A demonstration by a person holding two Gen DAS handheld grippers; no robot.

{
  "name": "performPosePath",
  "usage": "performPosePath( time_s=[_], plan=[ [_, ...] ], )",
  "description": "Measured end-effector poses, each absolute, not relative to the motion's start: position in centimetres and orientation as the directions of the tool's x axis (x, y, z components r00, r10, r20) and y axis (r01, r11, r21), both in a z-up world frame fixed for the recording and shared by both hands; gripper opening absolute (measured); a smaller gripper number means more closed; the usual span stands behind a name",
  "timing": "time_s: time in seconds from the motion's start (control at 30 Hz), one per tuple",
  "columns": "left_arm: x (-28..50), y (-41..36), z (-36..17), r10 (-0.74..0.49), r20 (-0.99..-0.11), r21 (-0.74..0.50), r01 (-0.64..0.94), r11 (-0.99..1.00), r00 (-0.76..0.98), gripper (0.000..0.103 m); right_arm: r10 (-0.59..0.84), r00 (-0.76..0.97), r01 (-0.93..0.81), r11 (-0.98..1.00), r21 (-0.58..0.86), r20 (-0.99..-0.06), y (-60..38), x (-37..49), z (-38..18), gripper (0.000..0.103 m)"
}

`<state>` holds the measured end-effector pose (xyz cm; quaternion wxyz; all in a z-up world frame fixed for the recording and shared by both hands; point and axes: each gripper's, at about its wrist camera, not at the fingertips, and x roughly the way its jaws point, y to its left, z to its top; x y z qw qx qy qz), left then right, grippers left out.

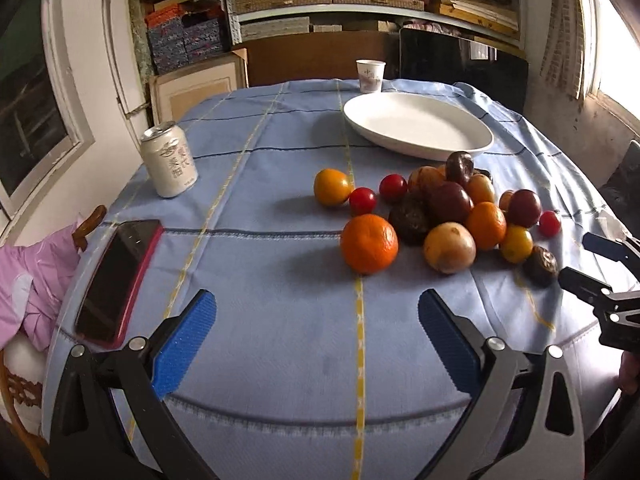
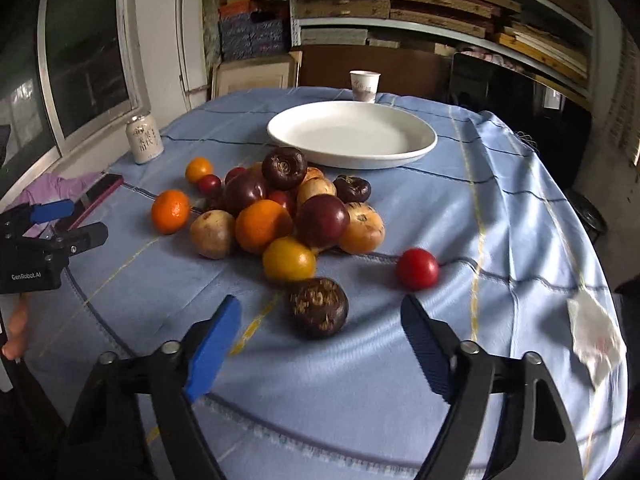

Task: Organize fruits
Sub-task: 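Grasp the carved dark fruit with the right tool while the left tool grasps an orange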

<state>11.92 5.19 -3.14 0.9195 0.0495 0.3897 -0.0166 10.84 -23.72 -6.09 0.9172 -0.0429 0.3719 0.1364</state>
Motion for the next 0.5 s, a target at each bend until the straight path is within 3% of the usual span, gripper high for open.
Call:
performPosePath(
  time_s=[0.3, 0.37, 0.5],
  plan=[
    [15.4, 5.2, -4.9, -0.054, -0.763, 0.040, 0.130, 0.991, 0.644, 0.097, 0.254, 0.591, -0.327, 0.943, 0.060, -0.765, -23.6, 13.2, -8.4, 0.059],
    [16.3, 4.9, -5.4, -0.063, -0.773, 0.042, 0.151, 0.988, 0.631, 0.081, 0.264, 0.577, -0.324, 0.943, 0.080, -0.773, -23.9, 13.5, -8.9, 0.057],
    [18.0, 4.5, -6.4, -0.083, -0.796, 0.037, 0.185, 0.982, 0.599, 0.073, 0.297, 0.556, -0.321, 0.938, 0.129, -0.776, -24.5, 13.7, -9.2, 0.051]
  ],
)
